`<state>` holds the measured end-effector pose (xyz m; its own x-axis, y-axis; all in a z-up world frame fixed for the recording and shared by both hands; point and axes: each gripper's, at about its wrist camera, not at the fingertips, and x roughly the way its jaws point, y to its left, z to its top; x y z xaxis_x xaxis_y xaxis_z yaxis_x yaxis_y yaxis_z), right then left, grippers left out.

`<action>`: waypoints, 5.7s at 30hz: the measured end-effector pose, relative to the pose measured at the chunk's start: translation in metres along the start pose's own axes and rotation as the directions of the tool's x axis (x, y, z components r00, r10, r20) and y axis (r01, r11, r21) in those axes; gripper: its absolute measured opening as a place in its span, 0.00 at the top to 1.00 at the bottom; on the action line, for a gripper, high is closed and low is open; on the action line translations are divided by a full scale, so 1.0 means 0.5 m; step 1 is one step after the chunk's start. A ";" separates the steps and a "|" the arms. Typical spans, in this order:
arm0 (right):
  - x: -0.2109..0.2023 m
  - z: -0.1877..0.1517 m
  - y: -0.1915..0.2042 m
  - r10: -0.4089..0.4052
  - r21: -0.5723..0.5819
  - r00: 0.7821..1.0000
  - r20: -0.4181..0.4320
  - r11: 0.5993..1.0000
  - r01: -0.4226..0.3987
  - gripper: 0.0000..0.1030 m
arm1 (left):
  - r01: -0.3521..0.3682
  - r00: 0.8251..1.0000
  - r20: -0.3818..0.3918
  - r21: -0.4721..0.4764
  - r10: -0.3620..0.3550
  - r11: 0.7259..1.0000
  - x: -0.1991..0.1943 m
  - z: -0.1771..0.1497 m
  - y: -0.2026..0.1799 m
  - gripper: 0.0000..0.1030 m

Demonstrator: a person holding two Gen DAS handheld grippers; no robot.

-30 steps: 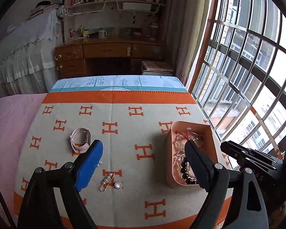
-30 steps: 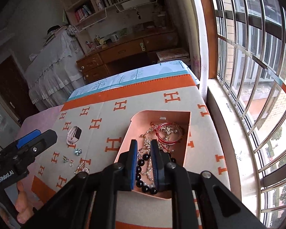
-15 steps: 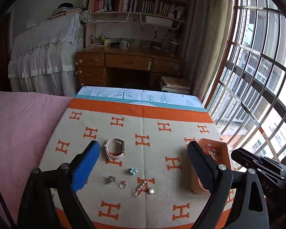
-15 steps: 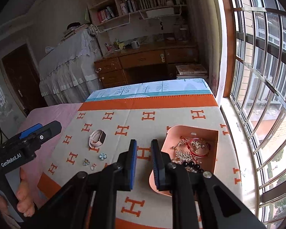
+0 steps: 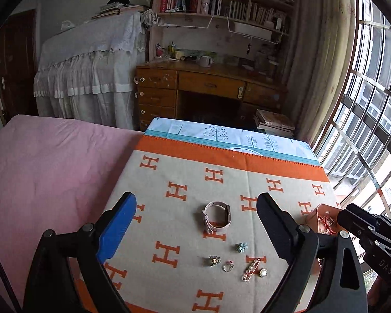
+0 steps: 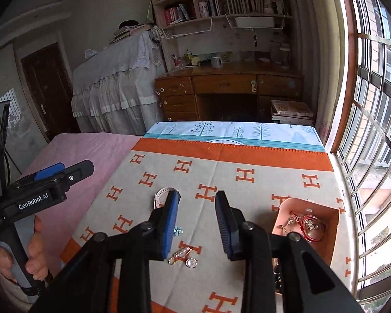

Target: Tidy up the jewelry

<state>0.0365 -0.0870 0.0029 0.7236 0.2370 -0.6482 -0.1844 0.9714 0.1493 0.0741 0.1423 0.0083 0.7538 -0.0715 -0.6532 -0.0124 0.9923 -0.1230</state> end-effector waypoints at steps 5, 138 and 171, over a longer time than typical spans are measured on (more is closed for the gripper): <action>0.058 0.011 0.035 0.023 -0.015 0.998 -0.053 1.000 -0.023 0.71 | -0.026 0.998 -0.054 -0.042 0.023 0.999 0.062 0.021 0.063 0.10; 0.004 -0.201 -0.374 0.073 0.230 0.974 -0.213 0.973 -0.023 0.97 | 0.370 0.831 -0.518 0.242 -0.203 0.897 0.243 -0.182 -0.574 0.72; 0.008 -0.133 -0.228 0.149 0.113 0.974 -0.173 0.985 -0.131 0.88 | 0.050 0.988 -0.152 0.190 -0.021 0.981 0.054 -0.073 -0.280 0.26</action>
<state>0.0162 -0.1976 -0.0662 0.5621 0.3738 -0.7378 -0.2012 0.9271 0.3164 0.0722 -0.0023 -0.0193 0.6449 -0.1071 -0.7567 0.1503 0.9886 -0.0118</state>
